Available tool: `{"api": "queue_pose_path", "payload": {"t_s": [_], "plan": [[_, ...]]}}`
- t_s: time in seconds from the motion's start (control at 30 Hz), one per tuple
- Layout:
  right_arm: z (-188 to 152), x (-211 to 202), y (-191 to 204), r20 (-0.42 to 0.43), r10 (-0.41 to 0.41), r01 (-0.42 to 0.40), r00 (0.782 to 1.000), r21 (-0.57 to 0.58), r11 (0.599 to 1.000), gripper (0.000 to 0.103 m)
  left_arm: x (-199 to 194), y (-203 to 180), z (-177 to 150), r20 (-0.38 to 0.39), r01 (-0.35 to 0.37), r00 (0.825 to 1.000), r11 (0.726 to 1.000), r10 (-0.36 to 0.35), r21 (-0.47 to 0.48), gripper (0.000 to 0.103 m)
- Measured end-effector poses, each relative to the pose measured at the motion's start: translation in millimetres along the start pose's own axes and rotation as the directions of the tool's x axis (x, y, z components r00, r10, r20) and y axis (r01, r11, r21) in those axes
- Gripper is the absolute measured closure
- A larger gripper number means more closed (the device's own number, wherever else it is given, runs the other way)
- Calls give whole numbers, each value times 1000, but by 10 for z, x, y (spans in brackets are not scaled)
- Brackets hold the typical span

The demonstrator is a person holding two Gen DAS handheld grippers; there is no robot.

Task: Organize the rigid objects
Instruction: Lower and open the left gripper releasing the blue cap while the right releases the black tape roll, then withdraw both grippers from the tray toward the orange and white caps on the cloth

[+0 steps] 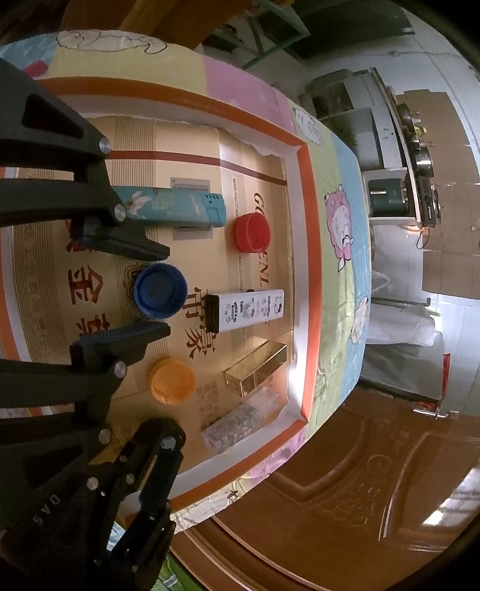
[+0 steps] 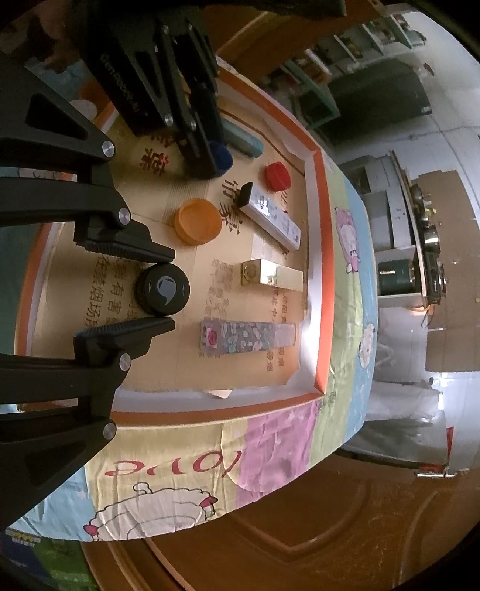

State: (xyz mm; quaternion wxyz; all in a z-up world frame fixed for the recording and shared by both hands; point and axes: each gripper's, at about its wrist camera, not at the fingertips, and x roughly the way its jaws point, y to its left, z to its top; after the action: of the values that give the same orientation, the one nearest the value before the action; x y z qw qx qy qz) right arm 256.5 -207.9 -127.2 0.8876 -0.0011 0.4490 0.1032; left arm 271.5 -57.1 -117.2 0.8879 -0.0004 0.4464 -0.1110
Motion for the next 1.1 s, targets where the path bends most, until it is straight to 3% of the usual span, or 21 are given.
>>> {"api": "queue_pose_path", "payload": {"t_s": [0.2, 1.1], "plan": [[-13, -10, -4, 5, 14, -14, 1000, 9, 1000, 71, -23, -9, 0, 12, -3, 1000, 1000, 3, 2, 62], [-59, -324, 34, 44, 14, -14, 999, 13, 1000, 67, -386, 32, -64, 79, 3, 997, 1000, -2, -19, 61]]}}
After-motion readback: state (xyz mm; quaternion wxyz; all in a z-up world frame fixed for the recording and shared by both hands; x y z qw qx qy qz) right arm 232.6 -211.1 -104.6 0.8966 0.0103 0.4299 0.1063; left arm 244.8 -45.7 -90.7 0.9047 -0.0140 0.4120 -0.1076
